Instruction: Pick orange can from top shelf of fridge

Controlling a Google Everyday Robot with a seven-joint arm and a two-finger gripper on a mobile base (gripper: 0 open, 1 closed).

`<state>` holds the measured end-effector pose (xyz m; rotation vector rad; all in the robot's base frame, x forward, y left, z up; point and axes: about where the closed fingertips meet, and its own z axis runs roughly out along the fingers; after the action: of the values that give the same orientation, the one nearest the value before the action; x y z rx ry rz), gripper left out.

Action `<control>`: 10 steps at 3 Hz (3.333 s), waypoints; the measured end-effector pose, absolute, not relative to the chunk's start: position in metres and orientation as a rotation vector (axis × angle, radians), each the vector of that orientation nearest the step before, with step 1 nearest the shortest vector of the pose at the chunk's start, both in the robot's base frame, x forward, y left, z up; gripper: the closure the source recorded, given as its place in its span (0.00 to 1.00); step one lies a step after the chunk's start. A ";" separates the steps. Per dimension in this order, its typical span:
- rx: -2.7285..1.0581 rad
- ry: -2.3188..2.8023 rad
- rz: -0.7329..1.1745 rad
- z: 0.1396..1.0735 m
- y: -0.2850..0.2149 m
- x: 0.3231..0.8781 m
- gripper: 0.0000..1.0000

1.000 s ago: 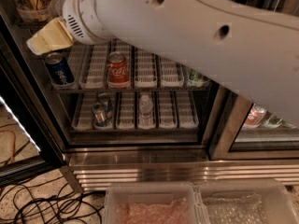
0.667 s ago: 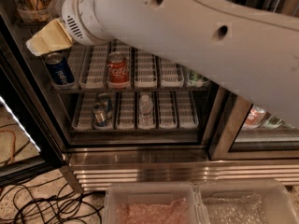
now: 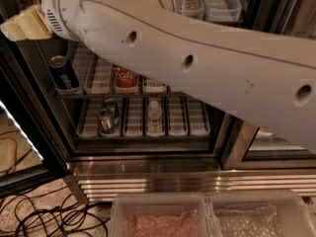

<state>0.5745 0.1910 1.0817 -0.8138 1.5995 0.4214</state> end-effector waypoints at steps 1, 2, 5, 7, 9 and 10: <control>-0.782 1.561 0.447 1.101 0.215 0.583 0.00; -0.763 1.549 0.438 1.107 0.215 0.583 0.00; -0.590 1.481 0.583 1.125 0.223 0.659 0.00; -0.539 1.468 0.652 1.117 0.268 0.673 0.00; -0.581 1.453 0.617 1.100 0.295 0.672 0.17; -0.597 1.456 0.588 1.093 0.296 0.672 0.19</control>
Offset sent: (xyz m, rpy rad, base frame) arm 0.0073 0.0208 0.0175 0.0424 -0.0231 0.0029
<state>0.6723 0.2957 1.0930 -0.5968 1.4563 0.5884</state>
